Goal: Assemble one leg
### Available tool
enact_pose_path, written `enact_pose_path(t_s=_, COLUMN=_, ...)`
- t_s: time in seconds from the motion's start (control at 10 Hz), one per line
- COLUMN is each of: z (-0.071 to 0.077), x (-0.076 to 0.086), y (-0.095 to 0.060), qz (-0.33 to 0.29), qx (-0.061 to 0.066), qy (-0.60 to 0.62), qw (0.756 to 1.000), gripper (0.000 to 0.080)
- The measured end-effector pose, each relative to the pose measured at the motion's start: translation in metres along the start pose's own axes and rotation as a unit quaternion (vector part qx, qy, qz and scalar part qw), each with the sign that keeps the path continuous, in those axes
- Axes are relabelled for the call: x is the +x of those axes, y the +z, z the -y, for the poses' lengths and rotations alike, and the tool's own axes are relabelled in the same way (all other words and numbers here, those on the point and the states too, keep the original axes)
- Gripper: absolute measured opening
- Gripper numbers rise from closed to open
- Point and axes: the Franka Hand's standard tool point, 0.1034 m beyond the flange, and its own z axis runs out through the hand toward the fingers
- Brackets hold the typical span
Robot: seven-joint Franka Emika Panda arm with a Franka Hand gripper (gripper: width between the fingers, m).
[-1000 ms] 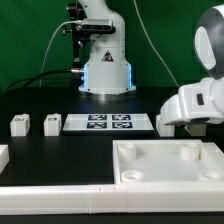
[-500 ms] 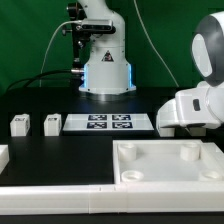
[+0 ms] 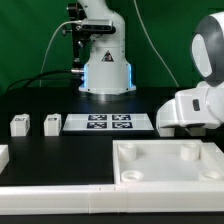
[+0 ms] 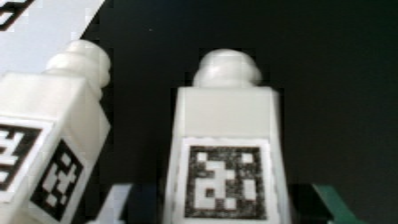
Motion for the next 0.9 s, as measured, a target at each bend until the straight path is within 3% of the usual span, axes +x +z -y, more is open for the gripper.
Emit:
enact_pose_path(t_s=0.4, z=-0.003, x=-0.003, y=-0.005, qz=-0.001, qx=0.0, qy=0.003, qw=1.0, gripper=0.0292)
enact_pose_path(t_s=0.9, z=-0.013, x=-0.036, y=-0.039, qz=-0.001, qx=-0.002, qy=0.007, qw=1.0, gripper=0.0294)
